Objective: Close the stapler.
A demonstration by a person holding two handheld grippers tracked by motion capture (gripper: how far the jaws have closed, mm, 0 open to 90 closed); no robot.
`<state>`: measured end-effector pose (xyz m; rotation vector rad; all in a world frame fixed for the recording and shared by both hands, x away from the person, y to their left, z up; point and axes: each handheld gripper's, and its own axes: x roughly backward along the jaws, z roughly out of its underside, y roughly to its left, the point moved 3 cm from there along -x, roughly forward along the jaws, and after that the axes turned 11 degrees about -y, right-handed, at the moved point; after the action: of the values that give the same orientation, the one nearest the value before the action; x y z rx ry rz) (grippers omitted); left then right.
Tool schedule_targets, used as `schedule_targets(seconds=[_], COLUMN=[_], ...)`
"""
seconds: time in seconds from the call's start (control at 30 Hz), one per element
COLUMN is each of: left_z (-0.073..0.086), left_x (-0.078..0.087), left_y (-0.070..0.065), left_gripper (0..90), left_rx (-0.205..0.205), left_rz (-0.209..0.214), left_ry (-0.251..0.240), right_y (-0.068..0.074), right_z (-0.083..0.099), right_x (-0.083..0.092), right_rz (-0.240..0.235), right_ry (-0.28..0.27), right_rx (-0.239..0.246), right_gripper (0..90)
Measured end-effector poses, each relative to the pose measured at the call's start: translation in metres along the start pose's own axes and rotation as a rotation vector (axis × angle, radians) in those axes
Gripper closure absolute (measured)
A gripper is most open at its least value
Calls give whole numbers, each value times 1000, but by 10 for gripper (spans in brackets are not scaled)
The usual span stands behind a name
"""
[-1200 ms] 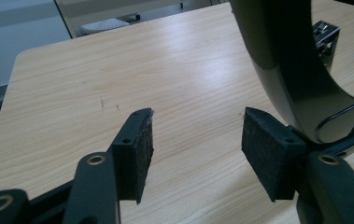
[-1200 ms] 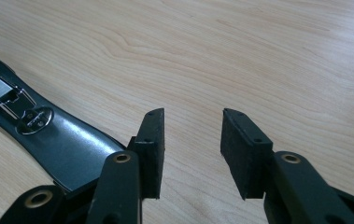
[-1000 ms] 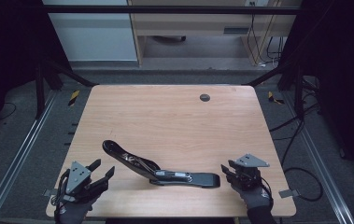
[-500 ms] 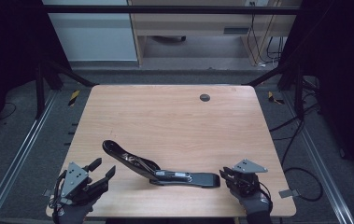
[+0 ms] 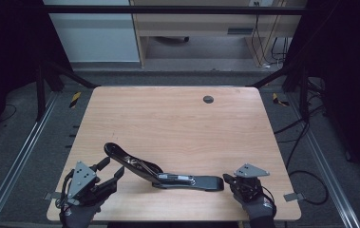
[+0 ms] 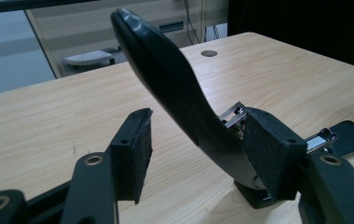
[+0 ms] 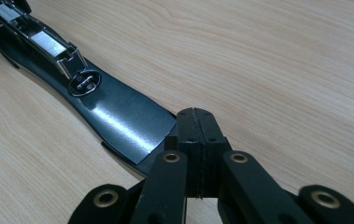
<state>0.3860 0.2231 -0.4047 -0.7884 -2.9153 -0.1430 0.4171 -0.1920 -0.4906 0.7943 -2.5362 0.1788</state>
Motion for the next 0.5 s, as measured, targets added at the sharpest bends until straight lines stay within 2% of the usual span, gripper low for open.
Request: schedule_targets(seconds=[0.5], left_z=[-3], left_x=[-23], left_y=[4], left_gripper=[439], left_rx=[4], left_rz=[-18], left_ry=[16], right_y=[7], right_z=[2], right_x=[-3], right_rz=[-36], right_ry=[14], right_rx=[10], right_gripper=[900])
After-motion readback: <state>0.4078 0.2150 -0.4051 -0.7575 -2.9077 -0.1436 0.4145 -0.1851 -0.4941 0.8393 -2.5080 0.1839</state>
